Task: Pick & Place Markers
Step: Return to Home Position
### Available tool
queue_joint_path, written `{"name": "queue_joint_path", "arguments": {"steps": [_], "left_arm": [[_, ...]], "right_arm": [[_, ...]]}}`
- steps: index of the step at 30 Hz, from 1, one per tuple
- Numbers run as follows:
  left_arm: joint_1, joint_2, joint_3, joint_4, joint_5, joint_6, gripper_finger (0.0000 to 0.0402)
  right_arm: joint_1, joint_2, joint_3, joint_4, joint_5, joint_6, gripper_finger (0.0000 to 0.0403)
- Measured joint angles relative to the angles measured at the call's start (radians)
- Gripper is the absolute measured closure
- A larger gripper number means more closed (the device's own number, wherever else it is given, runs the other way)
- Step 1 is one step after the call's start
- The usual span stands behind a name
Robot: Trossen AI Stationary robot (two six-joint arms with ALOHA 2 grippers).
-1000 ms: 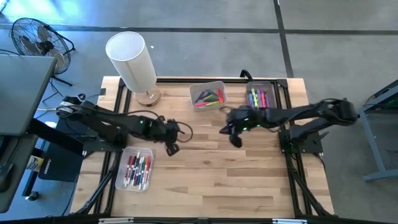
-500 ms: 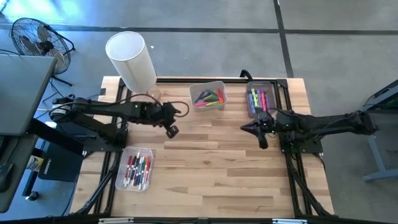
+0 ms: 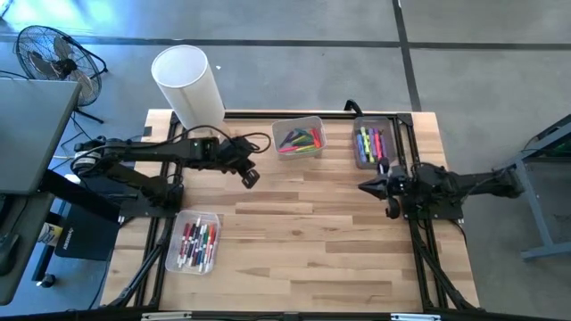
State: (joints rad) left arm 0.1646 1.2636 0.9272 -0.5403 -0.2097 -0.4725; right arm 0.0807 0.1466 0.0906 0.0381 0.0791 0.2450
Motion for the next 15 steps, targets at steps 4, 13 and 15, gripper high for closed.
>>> {"name": "queue_joint_path", "arguments": {"steps": [4, 13, 15], "left_arm": [[-0.001, 0.0, 0.0, 0.0, 0.027, 0.0, 0.0401], [-0.001, 0.0, 0.0, 0.013, 0.051, 0.001, 0.0401], [-0.001, 0.0, 0.0, 0.019, 0.07, 0.021, 0.0401]], "right_arm": [[0.0, -0.096, -0.01, -0.025, 0.004, -0.035, 0.0402], [-0.002, -0.138, -0.009, -0.057, 0.046, -0.14, 0.0403], [-0.002, -0.141, -0.009, -0.058, 0.049, -0.172, 0.0403]]}}
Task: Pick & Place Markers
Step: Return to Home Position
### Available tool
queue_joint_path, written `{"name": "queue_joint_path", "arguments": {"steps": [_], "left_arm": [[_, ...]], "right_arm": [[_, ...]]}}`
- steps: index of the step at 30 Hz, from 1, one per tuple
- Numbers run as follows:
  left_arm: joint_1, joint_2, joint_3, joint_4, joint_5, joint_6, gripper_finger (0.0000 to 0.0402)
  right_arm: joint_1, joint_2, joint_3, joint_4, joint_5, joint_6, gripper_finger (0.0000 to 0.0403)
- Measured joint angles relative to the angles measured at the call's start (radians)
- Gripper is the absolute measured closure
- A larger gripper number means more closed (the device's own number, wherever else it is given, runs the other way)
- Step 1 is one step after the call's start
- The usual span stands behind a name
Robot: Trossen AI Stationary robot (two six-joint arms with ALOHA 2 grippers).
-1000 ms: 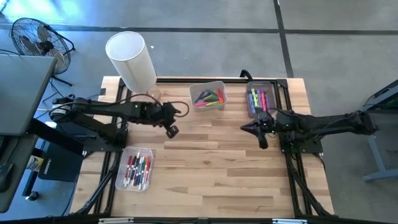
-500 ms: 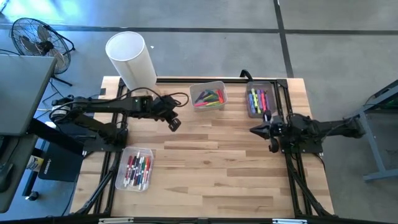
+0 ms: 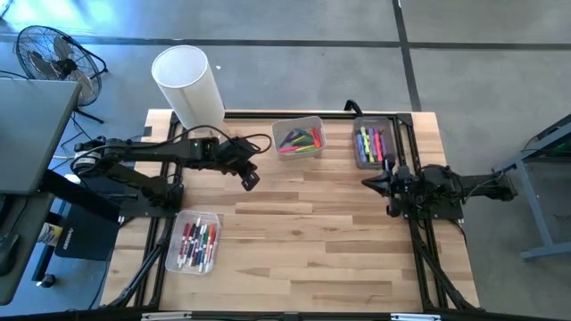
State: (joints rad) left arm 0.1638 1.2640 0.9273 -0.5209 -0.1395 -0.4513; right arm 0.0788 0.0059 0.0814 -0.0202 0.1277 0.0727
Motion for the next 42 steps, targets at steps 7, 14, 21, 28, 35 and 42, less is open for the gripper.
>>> {"name": "queue_joint_path", "arguments": {"steps": [7, 14, 21, 28, 35, 42], "left_arm": [[0.0, 0.0, 0.0, -0.002, 0.047, 0.038, 0.0401], [0.0, 0.0, 0.0, 0.061, 0.114, 0.082, 0.0401], [-0.001, -0.025, 0.0, 0.069, 0.122, 0.188, 0.0401], [-0.001, -0.189, -0.183, 0.306, 0.116, 0.256, 0.0401], [-0.002, -0.434, -0.437, 0.516, 0.194, 0.243, 0.0401], [-0.104, -0.637, -0.59, 0.546, 0.201, 0.226, 0.0401]], "right_arm": [[0.0, 0.0, 0.0, -0.079, 0.02, -0.01, 0.0403], [0.0, 0.02, -0.069, 0.059, -0.001, -0.027, 0.0403], [0.0, 0.027, -0.069, 0.056, -0.004, -0.031, 0.0402], [0.0, 0.029, -0.069, 0.059, -0.004, -0.03, 0.0402], [0.0, 0.033, -0.07, 0.062, -0.004, -0.029, 0.0402], [0.0, 0.033, -0.071, 0.067, -0.004, -0.029, 0.0402]]}}
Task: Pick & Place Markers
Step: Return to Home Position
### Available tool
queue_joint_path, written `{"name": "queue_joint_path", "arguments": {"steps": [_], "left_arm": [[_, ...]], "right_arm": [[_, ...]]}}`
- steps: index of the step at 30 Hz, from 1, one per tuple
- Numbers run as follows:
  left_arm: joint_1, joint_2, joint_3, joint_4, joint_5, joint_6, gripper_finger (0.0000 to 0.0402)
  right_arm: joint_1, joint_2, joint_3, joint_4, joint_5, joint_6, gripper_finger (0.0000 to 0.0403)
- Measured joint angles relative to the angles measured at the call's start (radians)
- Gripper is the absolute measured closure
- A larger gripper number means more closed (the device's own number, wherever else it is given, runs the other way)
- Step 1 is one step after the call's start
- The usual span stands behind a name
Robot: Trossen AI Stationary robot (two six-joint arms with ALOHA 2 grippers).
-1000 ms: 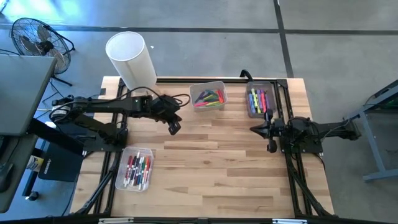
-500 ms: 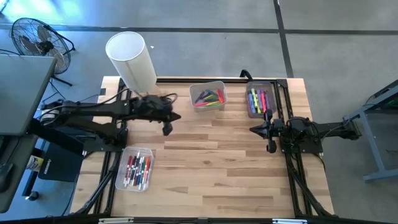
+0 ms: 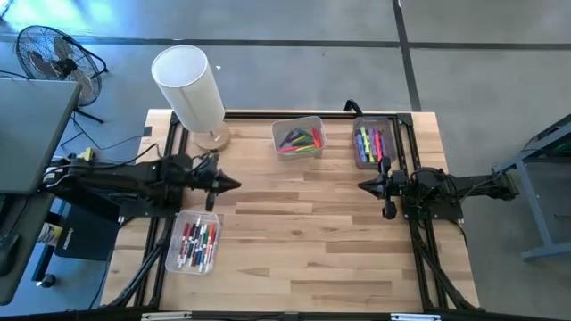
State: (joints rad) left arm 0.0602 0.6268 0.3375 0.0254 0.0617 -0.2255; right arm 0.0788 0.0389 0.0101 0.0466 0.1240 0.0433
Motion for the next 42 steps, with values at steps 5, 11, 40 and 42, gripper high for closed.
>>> {"name": "queue_joint_path", "arguments": {"steps": [5, 11, 40, 42], "left_arm": [[-0.091, -0.17, -0.107, 0.0, -0.085, 0.027, 0.0401], [-0.126, -0.39, -0.218, -0.027, -0.069, 0.073, 0.0401], [-0.126, -0.582, -0.324, -0.005, 0.008, 0.196, 0.0402], [-0.126, -0.582, -0.325, -0.004, 0.008, 0.196, 0.0402]], "right_arm": [[0.0, 0.0, 0.0, 0.003, 0.0, 0.0, 0.0402], [0.0, 0.0, 0.0, 0.003, 0.0, 0.0, 0.0402], [0.0, 0.0, 0.0, 0.004, 0.0, 0.0, 0.0402], [0.0, 0.0, 0.0, 0.004, 0.0, 0.0, 0.0402]]}}
